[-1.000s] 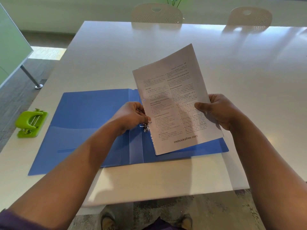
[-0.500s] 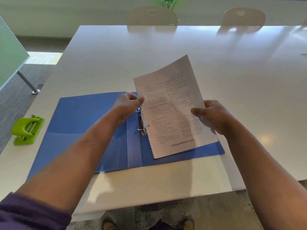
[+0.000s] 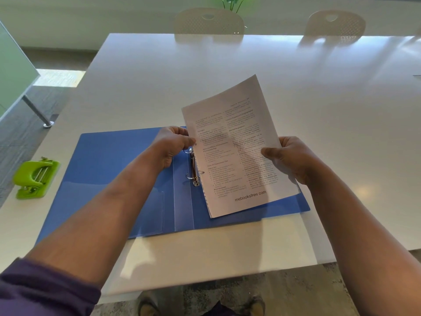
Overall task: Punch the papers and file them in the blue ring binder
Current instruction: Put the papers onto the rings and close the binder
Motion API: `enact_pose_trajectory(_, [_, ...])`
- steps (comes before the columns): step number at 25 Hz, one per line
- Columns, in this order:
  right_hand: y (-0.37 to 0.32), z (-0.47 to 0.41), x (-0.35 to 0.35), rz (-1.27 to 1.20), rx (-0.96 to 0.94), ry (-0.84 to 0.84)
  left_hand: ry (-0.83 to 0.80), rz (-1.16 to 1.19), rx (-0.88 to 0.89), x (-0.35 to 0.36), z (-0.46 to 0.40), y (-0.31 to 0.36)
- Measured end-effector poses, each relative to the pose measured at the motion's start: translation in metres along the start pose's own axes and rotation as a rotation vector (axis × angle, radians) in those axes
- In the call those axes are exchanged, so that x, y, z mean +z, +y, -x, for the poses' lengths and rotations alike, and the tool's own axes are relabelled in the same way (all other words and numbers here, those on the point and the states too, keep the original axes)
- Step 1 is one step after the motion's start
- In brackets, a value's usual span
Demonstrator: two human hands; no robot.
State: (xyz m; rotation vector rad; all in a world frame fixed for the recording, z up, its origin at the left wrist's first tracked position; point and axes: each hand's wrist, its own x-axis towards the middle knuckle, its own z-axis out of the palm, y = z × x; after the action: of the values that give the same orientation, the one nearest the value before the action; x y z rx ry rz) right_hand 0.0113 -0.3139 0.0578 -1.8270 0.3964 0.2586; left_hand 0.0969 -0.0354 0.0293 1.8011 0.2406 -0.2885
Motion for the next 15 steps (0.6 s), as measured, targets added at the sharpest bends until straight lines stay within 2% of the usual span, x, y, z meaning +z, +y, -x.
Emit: enact_pose_trajectory(15, [-0.002,0.003,-0.001,0.066,0.043,-0.006,0.111,0.027,0.034,0.007,0.001,-0.011])
